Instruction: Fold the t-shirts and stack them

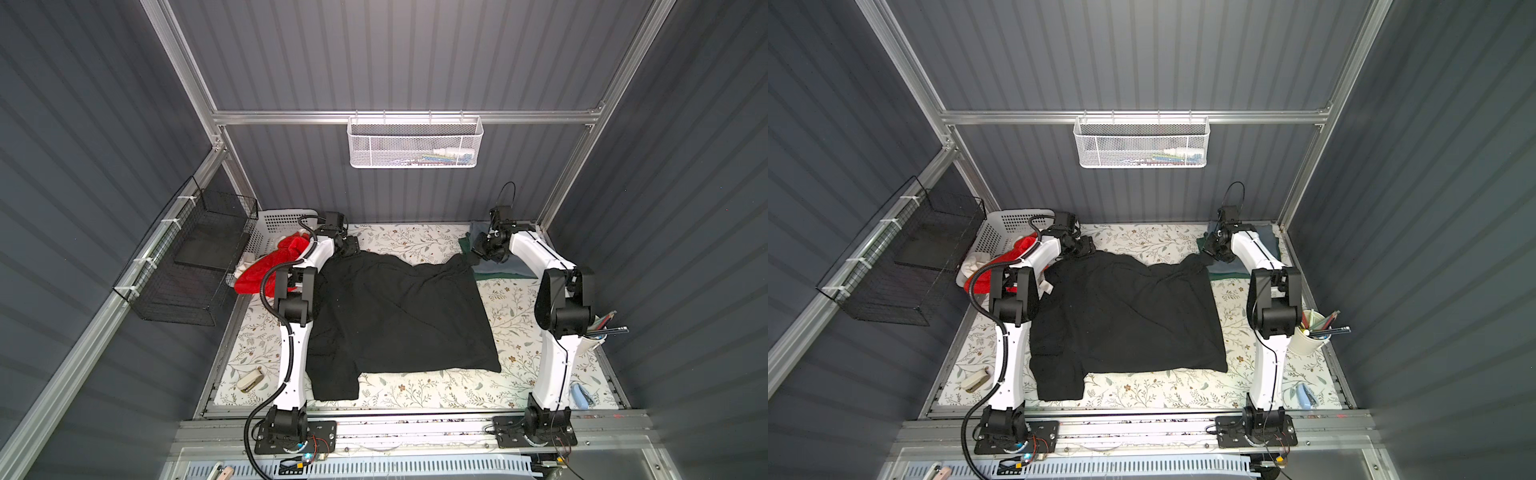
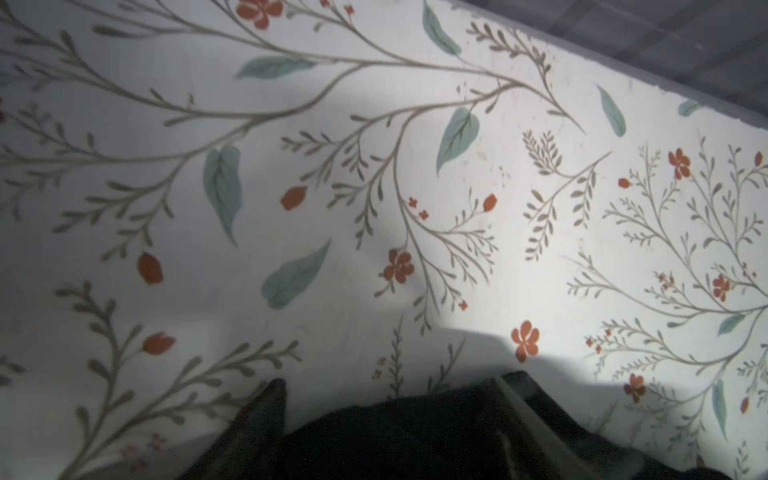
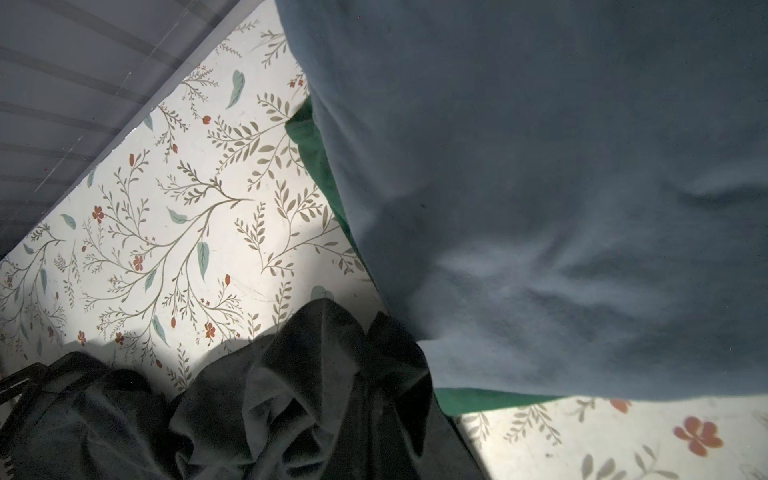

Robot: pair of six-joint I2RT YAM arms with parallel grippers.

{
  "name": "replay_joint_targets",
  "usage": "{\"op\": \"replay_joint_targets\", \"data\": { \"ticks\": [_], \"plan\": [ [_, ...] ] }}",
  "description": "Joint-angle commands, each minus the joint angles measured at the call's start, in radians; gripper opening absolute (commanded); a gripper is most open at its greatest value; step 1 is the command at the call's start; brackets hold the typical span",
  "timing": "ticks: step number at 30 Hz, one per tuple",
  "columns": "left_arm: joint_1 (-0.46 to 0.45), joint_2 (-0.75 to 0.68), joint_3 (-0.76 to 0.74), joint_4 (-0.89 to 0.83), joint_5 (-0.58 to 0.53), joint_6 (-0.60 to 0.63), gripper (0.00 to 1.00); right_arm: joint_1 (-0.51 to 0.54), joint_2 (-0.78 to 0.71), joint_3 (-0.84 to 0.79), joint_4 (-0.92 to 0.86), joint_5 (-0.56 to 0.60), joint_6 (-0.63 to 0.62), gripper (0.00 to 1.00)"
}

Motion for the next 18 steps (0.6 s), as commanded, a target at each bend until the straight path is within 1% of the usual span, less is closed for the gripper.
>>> {"op": "replay_joint_targets", "data": {
  "ticks": [1,2,4,6,9,12,14,18],
  "plan": [
    [-0.059,-0.027,-0.054,-0.092,-0.037,0.06,0.54,-0.004,0.013,0.015,-0.011,-0.023,-0.018,0.0],
    [-0.065,-0.033,-0.063,-0.09,-0.054,0.063,0.45,-0.006,0.013,0.018,-0.011,-0.026,-0.022,0.0],
    [-0.069,-0.038,-0.069,-0.08,-0.083,0.051,0.2,-0.007,0.023,0.03,-0.013,-0.035,-0.027,0.0],
    [-0.068,-0.03,-0.042,-0.091,-0.087,0.04,0.0,-0.009,0.03,0.042,-0.015,-0.053,-0.028,0.0],
    [-0.069,-0.042,-0.009,-0.097,-0.071,0.035,0.0,-0.011,0.036,0.062,-0.023,-0.062,-0.037,0.0],
    [-0.07,-0.109,-0.058,-0.056,-0.097,0.027,0.0,-0.012,0.036,0.079,-0.039,-0.053,-0.05,0.0],
    [-0.07,-0.18,-0.138,0.0,-0.127,0.027,0.0,-0.014,0.028,0.075,-0.039,-0.052,-0.058,0.0],
    [-0.07,-0.358,-0.387,0.155,-0.219,0.014,0.0,-0.019,-0.002,0.03,-0.022,-0.036,-0.07,0.0]
  ]
}}
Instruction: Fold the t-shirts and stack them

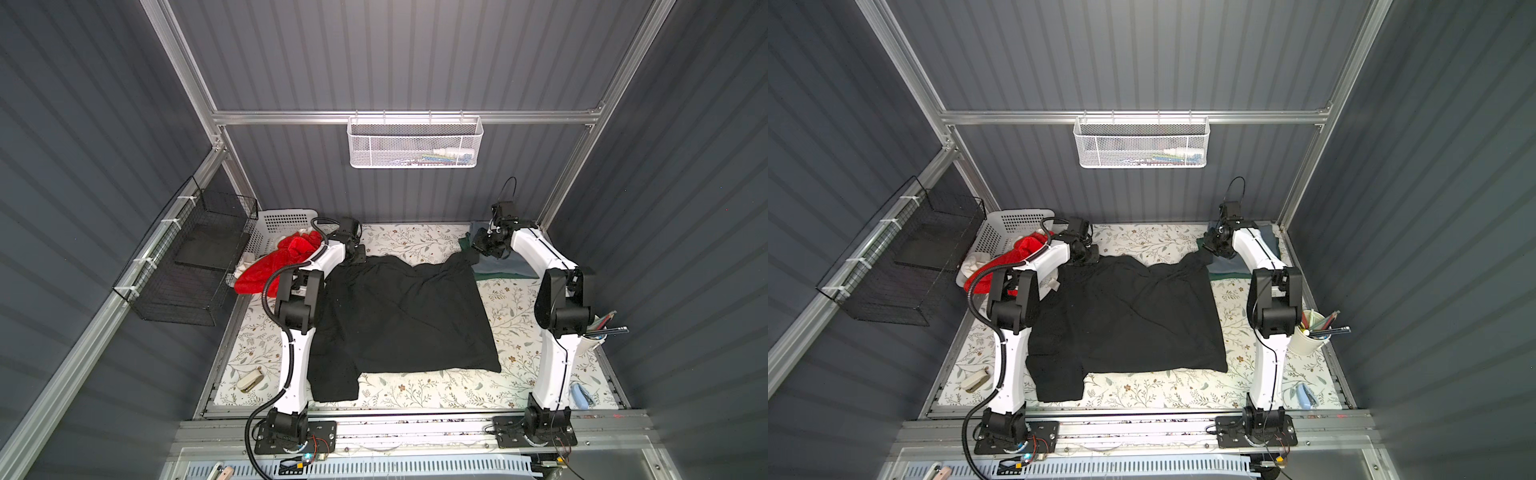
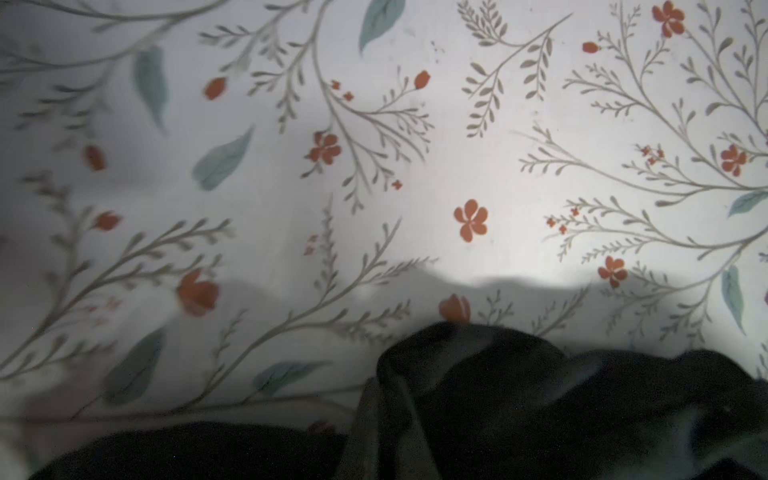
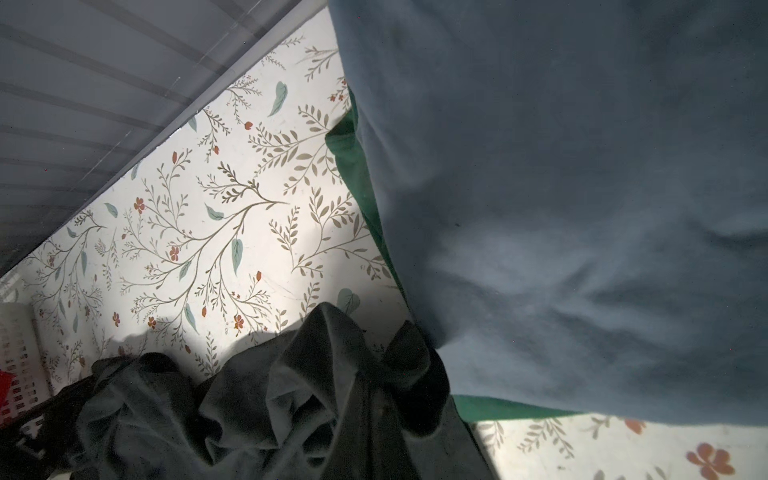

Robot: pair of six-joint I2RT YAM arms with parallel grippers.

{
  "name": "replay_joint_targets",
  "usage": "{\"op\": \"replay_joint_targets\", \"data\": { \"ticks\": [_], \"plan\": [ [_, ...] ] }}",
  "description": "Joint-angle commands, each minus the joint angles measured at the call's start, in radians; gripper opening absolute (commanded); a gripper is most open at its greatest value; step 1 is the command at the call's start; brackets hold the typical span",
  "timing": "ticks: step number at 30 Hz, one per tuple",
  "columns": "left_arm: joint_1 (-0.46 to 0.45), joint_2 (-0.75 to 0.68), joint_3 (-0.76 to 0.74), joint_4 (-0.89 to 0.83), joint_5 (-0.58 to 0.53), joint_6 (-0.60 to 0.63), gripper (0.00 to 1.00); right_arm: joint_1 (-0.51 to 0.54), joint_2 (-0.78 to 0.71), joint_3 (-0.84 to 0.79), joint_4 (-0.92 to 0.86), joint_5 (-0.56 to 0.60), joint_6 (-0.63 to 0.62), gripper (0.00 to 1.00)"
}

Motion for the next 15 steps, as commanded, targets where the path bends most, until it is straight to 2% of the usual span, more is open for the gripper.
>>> {"op": "replay_joint_targets", "data": {
  "ticks": [1,6,10,12,13,15],
  "plan": [
    [0.006,-0.178,-0.169,0.149,-0.102,-0.021,0.0,-0.01,-0.019,-0.033,-0.008,0.013,-0.026,0.0],
    [0.004,-0.359,-0.518,0.364,-0.147,-0.042,0.0,-0.012,-0.079,-0.126,0.028,0.006,-0.022,0.0],
    [-0.034,-0.463,-0.726,0.492,-0.166,-0.071,0.0,-0.011,-0.172,-0.274,0.101,-0.012,0.007,0.0],
    [-0.064,-0.505,-0.797,0.519,-0.177,-0.079,0.08,-0.009,-0.222,-0.364,0.138,-0.022,0.028,0.0],
    [-0.076,-0.533,-0.829,0.519,-0.179,-0.081,0.0,-0.007,-0.248,-0.414,0.158,-0.029,0.036,0.0],
    [-0.098,-0.601,-0.882,0.48,-0.212,-0.125,0.01,-0.004,-0.3,-0.502,0.181,-0.028,0.047,0.0]
  ]
}}
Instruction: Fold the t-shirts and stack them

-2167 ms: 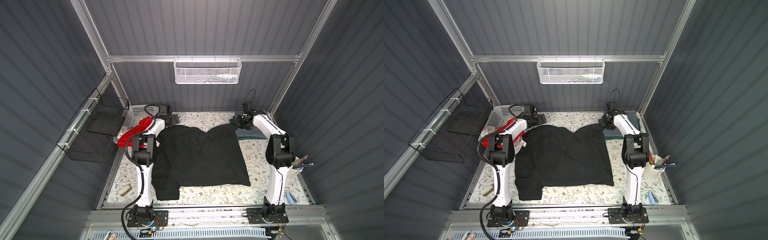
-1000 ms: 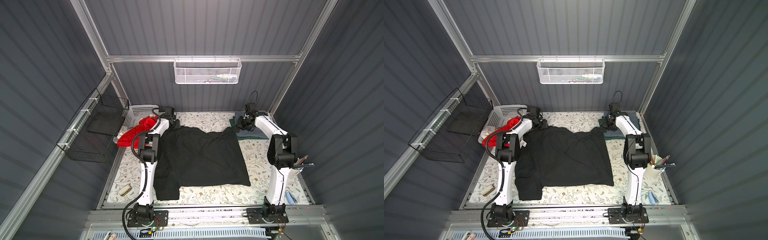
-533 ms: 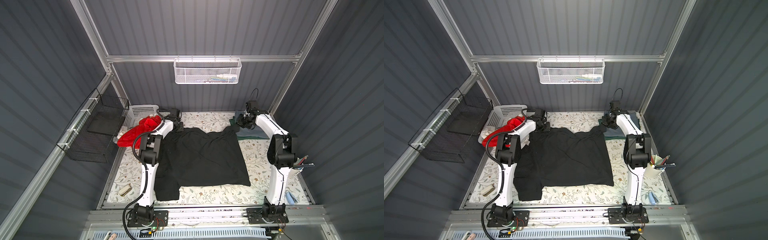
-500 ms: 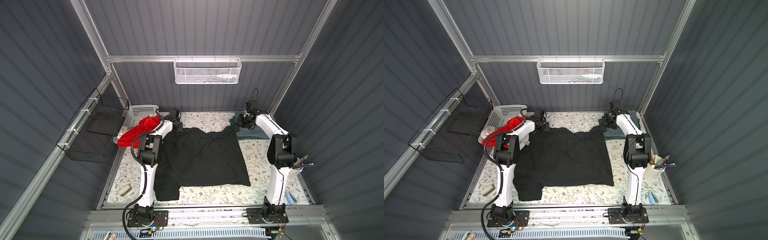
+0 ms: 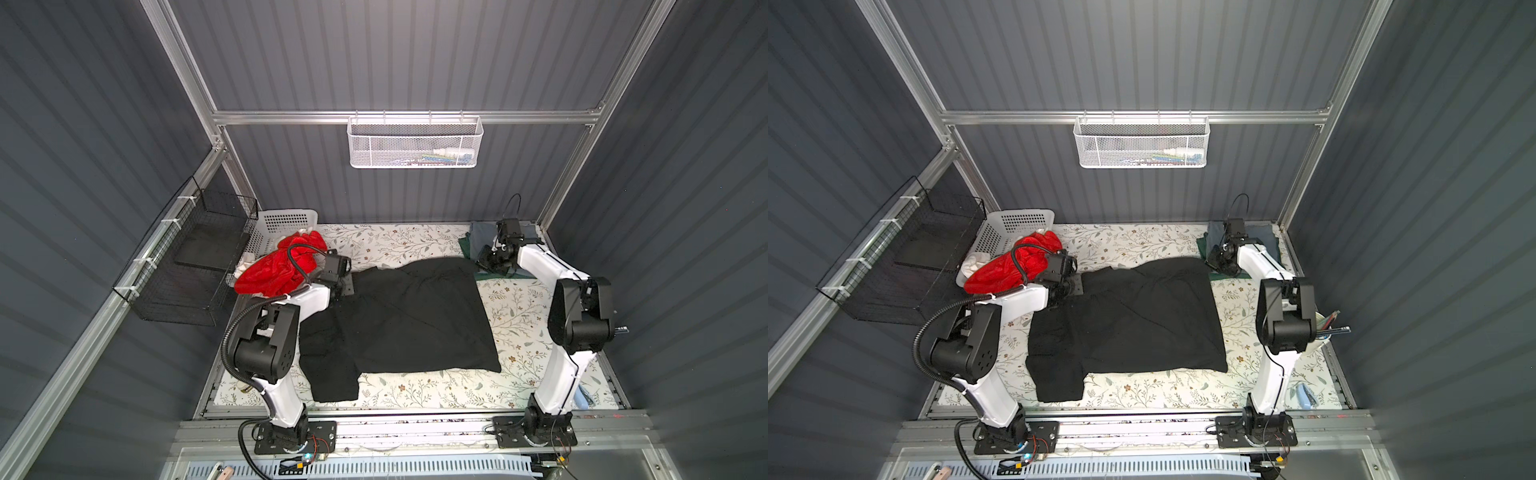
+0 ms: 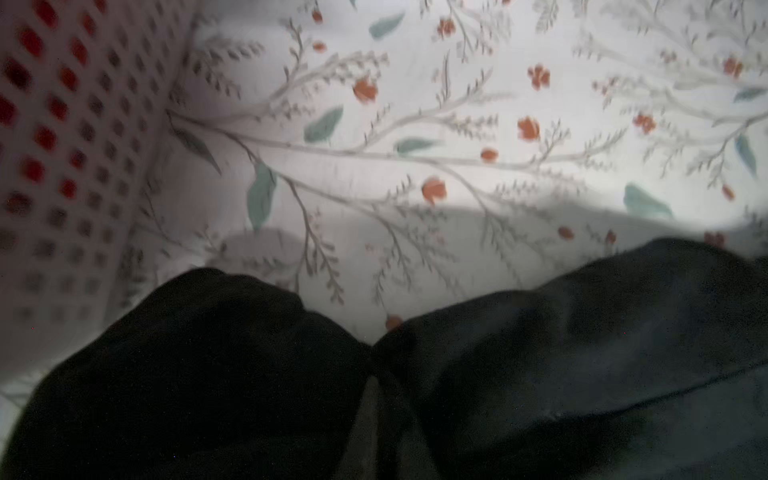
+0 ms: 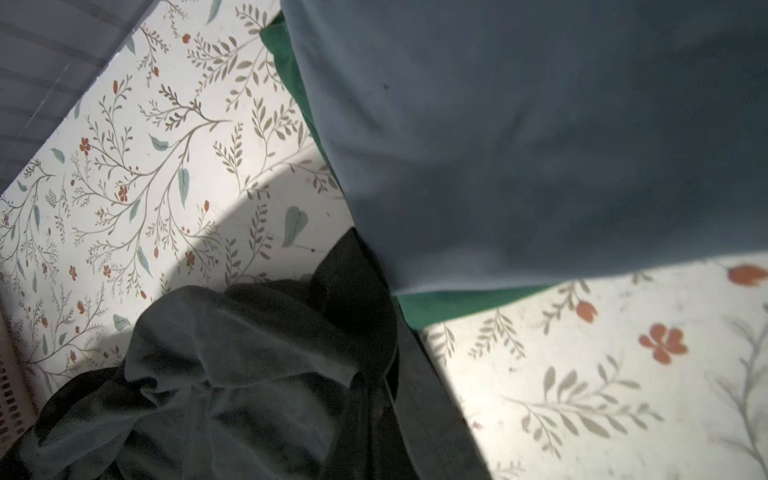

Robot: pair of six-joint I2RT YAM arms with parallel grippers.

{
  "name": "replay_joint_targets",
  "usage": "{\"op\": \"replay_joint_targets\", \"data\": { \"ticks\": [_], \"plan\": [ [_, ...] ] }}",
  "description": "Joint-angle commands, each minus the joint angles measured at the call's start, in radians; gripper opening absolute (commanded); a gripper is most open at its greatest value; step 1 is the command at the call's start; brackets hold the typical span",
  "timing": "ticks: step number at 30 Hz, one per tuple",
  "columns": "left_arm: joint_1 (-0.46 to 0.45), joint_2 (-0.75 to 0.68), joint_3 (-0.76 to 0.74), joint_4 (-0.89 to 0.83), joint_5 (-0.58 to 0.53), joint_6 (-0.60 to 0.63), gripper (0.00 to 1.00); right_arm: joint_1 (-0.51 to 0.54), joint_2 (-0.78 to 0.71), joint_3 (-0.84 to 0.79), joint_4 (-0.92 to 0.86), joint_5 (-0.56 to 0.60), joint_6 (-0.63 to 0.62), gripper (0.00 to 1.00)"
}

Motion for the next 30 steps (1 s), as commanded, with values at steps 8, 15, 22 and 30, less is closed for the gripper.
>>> {"op": "replay_joint_targets", "data": {
  "ticks": [8,15,22,30],
  "plan": [
    [-0.055,-0.445,-0.253,-0.124,-0.193,-0.198,0.62,0.006,-0.205,-0.338,0.115,0.017,0.069,0.0],
    [-0.025,-0.32,-0.064,-0.277,-0.096,-0.199,0.71,0.007,-0.21,-0.371,0.116,0.023,0.079,0.0],
    [0.052,-0.091,0.144,-0.266,0.16,-0.208,0.72,0.008,-0.232,-0.415,0.101,0.038,0.07,0.0],
    [0.082,0.089,0.31,-0.333,0.38,-0.166,0.65,0.008,-0.233,-0.438,0.104,0.023,0.066,0.0]
  ]
}}
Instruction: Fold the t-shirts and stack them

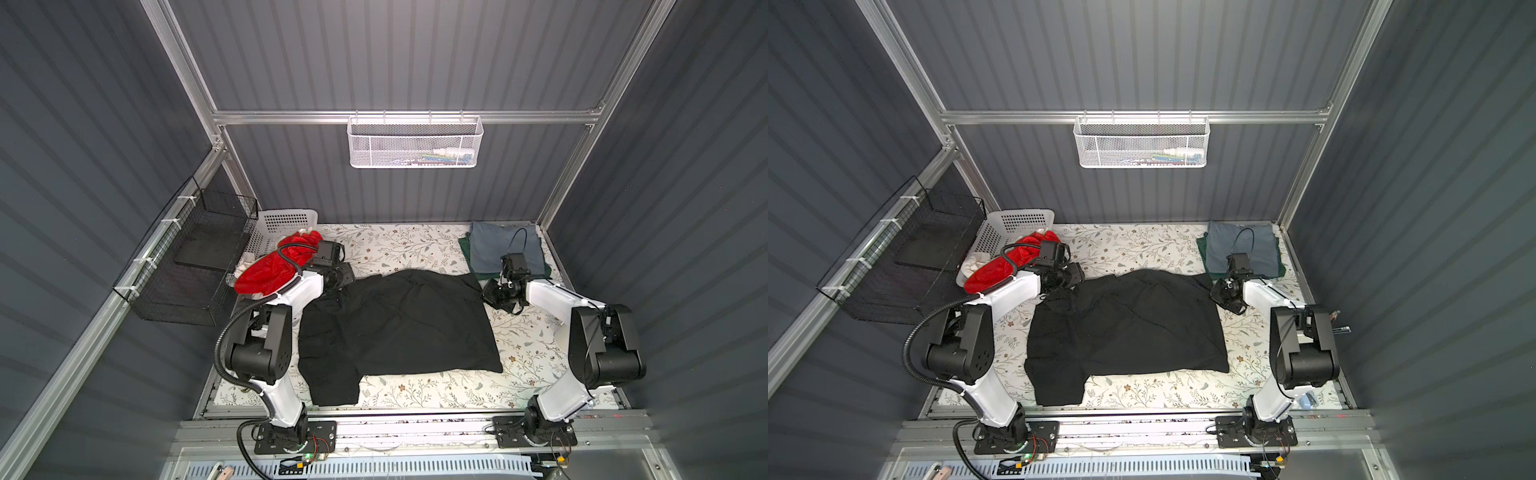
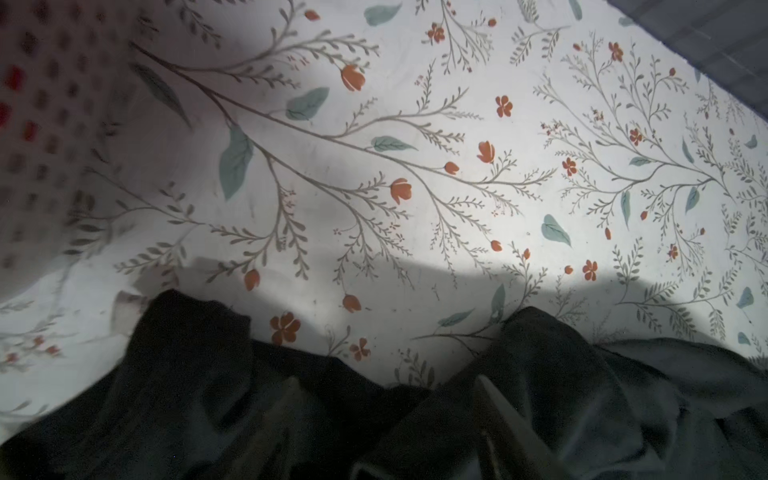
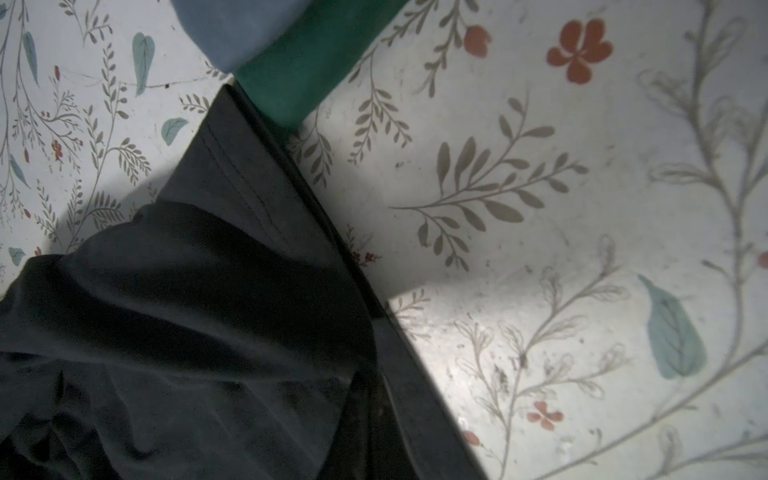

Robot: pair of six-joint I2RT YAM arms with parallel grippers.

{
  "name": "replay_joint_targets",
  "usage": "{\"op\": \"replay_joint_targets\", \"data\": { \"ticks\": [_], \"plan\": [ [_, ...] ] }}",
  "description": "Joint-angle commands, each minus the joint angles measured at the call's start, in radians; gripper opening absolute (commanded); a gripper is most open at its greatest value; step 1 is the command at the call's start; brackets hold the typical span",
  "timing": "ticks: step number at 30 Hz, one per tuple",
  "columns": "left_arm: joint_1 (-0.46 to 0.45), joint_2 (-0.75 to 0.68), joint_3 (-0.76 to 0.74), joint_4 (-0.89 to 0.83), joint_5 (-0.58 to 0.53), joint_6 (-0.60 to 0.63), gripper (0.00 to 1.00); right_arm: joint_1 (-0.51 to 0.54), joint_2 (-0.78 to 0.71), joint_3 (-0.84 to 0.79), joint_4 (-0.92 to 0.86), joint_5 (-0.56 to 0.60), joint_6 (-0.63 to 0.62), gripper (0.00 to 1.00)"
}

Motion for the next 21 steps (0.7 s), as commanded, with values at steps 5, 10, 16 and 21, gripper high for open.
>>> {"op": "replay_joint_targets", "data": {
  "ticks": [5,10,16,21],
  "plan": [
    [-0.006,0.037,0.034,-0.065,0.187,0.03,0.53,0.003,-0.004,-0.001,-0.012,-0.001,-0.002,0.0],
    [-0.006,0.001,0.007,-0.062,0.181,0.031,0.27,0.004,0.009,0.035,-0.017,-0.002,-0.017,0.0],
    [-0.006,-0.061,0.01,-0.072,0.151,0.041,0.03,0.004,0.009,0.08,-0.056,0.007,-0.027,0.0],
    [-0.006,-0.111,0.036,-0.092,0.096,0.055,0.0,0.004,0.008,0.136,-0.086,0.004,-0.045,0.0]
  ]
}}
